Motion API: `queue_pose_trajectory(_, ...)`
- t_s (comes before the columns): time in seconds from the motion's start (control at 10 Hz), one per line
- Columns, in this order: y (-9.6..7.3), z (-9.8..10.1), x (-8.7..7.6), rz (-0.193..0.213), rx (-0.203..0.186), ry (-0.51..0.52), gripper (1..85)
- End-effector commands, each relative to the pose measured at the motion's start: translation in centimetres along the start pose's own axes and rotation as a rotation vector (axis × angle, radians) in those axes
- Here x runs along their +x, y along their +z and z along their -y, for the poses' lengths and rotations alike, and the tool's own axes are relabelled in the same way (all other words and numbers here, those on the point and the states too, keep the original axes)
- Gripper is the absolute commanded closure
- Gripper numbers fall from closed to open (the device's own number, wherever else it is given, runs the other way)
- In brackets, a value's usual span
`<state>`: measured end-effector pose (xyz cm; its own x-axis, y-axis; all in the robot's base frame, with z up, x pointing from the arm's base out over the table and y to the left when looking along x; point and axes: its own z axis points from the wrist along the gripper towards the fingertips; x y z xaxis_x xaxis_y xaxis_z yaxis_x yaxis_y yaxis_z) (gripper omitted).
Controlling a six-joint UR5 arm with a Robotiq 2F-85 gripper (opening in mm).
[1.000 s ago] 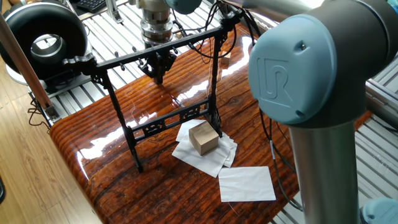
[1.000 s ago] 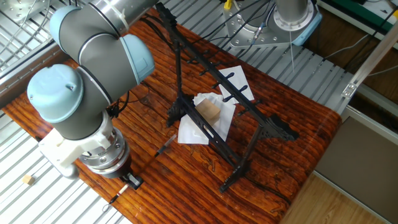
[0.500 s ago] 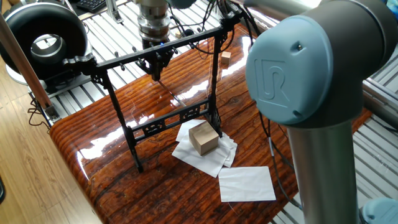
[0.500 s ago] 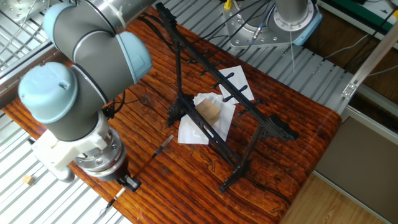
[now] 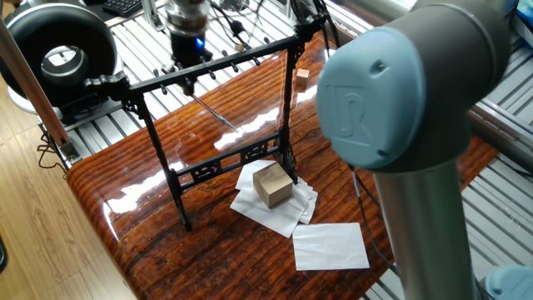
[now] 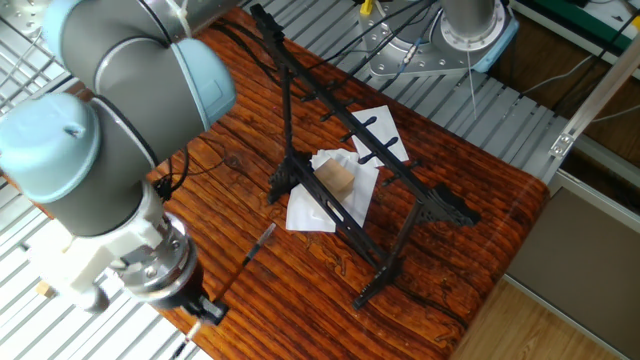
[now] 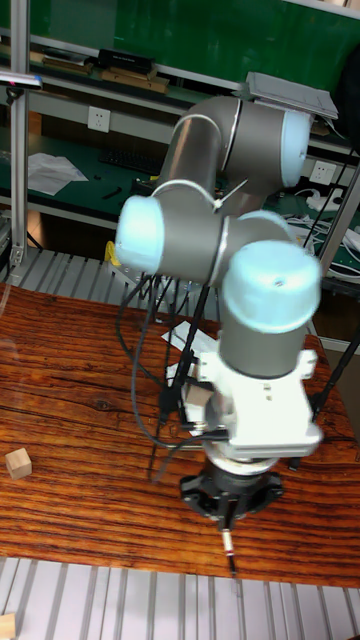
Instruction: Place the brush on the pen rack
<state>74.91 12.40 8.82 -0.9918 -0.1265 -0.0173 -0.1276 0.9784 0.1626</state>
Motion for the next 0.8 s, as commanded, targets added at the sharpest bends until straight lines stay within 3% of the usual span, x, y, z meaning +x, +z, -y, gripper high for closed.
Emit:
queue_pose_trajectory(0.0, -2.6, -3.2, -2.2, 0.037, -0.016, -0.068, 84.7)
queue_pose_trajectory(0.1, -2.7, -3.3, -2.6, 0.052, -0.020, -0.086, 84.7)
queue_pose_trajectory(0.2, -2.9, -4.0, -2.6, 0.061, -0.046, -0.101, 84.7)
queue_pose_trajectory(0.3, -3.3, -5.4, -2.7, 0.075, -0.098, -0.099, 84.7)
queue_pose_trajectory(0.7, -4.8, -7.8, -3.4, 0.149, -0.188, -0.126, 84.7)
